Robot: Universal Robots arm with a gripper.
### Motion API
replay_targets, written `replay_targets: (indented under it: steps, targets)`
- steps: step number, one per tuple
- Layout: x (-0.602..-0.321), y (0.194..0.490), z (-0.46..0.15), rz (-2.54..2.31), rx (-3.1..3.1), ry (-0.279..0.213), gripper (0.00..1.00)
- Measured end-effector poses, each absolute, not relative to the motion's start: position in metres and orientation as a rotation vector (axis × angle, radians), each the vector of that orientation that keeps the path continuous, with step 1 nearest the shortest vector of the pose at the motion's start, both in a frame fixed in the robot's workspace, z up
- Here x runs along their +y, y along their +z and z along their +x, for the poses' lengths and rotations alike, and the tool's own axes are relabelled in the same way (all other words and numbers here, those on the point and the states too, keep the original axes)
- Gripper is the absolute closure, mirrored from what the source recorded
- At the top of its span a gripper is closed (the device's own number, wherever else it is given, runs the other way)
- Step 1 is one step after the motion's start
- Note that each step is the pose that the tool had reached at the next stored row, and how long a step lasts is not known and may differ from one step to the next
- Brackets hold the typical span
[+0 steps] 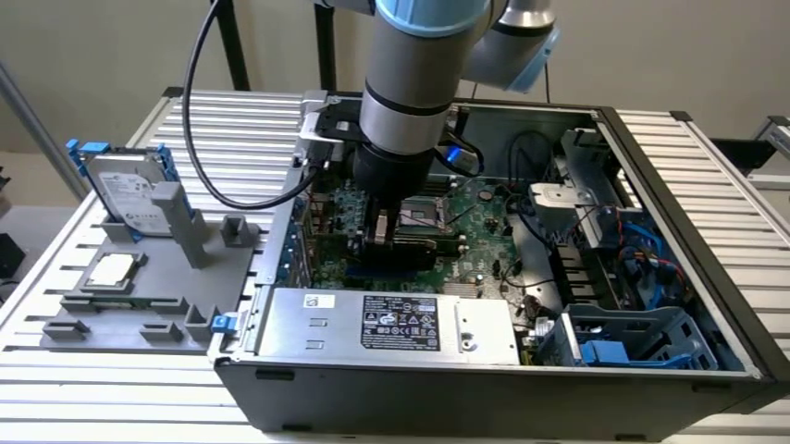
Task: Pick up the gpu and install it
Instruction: 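Press down on the gpu until it lock into place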
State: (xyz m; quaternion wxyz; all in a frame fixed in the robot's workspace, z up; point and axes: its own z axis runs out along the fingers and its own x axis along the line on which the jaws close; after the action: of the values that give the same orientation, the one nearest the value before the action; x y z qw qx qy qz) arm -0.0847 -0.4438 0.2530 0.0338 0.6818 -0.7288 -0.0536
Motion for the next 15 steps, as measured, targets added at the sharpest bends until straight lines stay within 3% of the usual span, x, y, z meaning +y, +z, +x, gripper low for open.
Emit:
replay_targets:
  steps: [15]
  targets:
    - [-0.4439,0.2513,-0.0837,2.096,-2.241,-0.166,1.00]
